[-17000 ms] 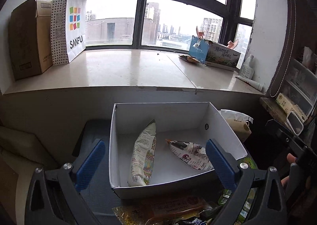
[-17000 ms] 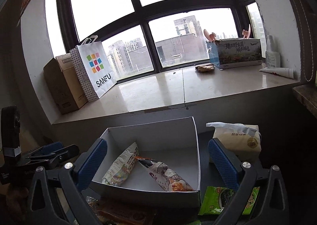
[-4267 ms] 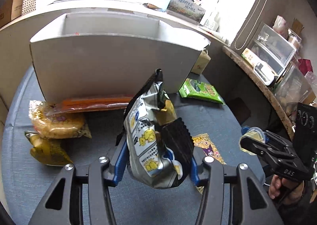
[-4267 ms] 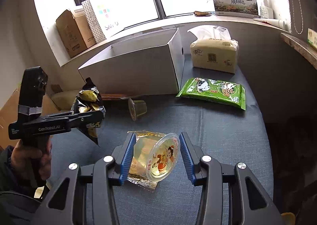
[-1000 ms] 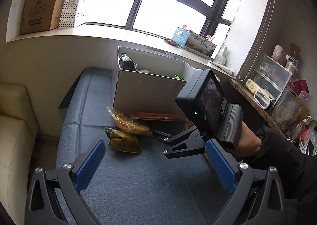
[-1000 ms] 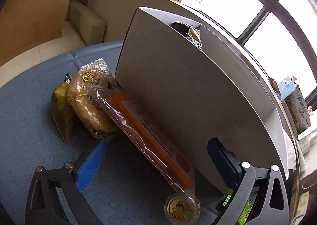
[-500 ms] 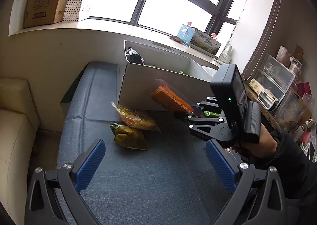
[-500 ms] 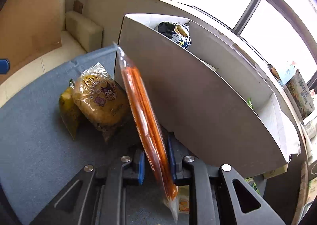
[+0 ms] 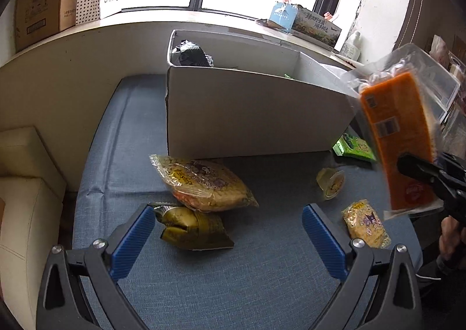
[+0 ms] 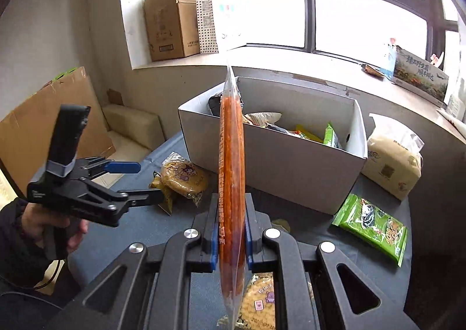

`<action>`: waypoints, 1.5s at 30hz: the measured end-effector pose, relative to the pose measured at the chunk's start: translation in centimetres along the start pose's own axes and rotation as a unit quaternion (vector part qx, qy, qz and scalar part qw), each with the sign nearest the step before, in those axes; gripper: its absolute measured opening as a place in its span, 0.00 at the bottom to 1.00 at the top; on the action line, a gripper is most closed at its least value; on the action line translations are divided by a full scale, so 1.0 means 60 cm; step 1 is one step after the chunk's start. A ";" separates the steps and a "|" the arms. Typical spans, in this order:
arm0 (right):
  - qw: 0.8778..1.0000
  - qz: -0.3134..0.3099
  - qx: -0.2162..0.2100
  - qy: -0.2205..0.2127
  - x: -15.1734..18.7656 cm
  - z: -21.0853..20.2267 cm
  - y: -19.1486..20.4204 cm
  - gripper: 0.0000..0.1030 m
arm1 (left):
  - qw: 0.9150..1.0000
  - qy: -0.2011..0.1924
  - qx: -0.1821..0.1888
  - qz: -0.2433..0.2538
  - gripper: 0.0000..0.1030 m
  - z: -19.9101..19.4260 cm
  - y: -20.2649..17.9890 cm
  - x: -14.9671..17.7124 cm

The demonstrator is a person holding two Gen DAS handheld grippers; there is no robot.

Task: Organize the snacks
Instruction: 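Carry the orange pack over the box with the right while the left grasps the round bread bag, then lower both packs into the white box and open both grippers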

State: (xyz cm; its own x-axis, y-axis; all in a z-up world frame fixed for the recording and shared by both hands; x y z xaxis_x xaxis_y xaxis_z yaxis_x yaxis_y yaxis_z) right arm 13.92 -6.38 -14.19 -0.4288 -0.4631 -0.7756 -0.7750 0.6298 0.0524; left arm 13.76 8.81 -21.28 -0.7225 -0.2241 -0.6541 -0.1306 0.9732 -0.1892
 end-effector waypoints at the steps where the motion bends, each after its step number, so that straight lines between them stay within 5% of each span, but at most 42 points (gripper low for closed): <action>1: 1.000 0.005 0.000 -0.002 0.010 -0.006 -0.001 0.13 | 1.000 0.013 -0.016 0.014 1.00 0.018 -0.003 -0.002; 7: 0.999 0.039 -0.002 -0.006 0.039 -0.032 -0.018 0.13 | 0.984 0.069 -0.136 0.091 1.00 0.108 0.001 -0.010; 9: 0.999 0.043 0.000 -0.004 0.042 -0.030 -0.023 0.13 | 0.981 0.085 -0.149 0.089 1.00 0.124 0.008 -0.006; 14: 0.999 0.046 0.000 -0.005 0.046 -0.033 -0.022 0.13 | 0.992 0.059 -0.101 0.038 0.77 0.107 0.018 -0.013; 22: 0.999 0.044 -0.004 -0.001 0.051 -0.025 -0.014 0.13 | 0.999 -0.035 -0.021 0.018 0.76 -0.030 -0.004 -0.033; 31: 0.994 0.096 -0.017 -0.050 -0.036 -0.044 -0.067 0.13 | 0.988 -0.146 0.037 0.040 0.77 -0.165 -0.068 -0.145; 37: 0.990 0.126 -0.001 -0.067 -0.137 -0.014 -0.138 0.13 | 0.983 -0.173 0.039 0.050 0.77 -0.136 -0.087 -0.262; 45: 0.989 0.107 0.092 -0.038 -0.240 0.068 -0.236 0.13 | 0.988 -0.145 0.010 0.040 0.77 0.011 -0.076 -0.348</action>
State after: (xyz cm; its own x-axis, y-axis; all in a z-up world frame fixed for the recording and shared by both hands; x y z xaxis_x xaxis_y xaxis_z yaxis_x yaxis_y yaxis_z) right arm 32.94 -6.09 -6.33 -0.5320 -0.2638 -0.8046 -0.5703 0.8141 0.1101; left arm 29.90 9.01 -7.27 -0.5038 -0.1538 -0.8500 -0.0655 0.9880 -0.1400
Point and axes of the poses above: each gripper's, at about its wrist camera, not at the fingertips, and z roughly the way its jaws point, y to its left, x to its underside, the point moved 9 cm from there along z, roughly the way its jaws point, and after that the axes turned 1 degree about -y, right-handed, at the moved point
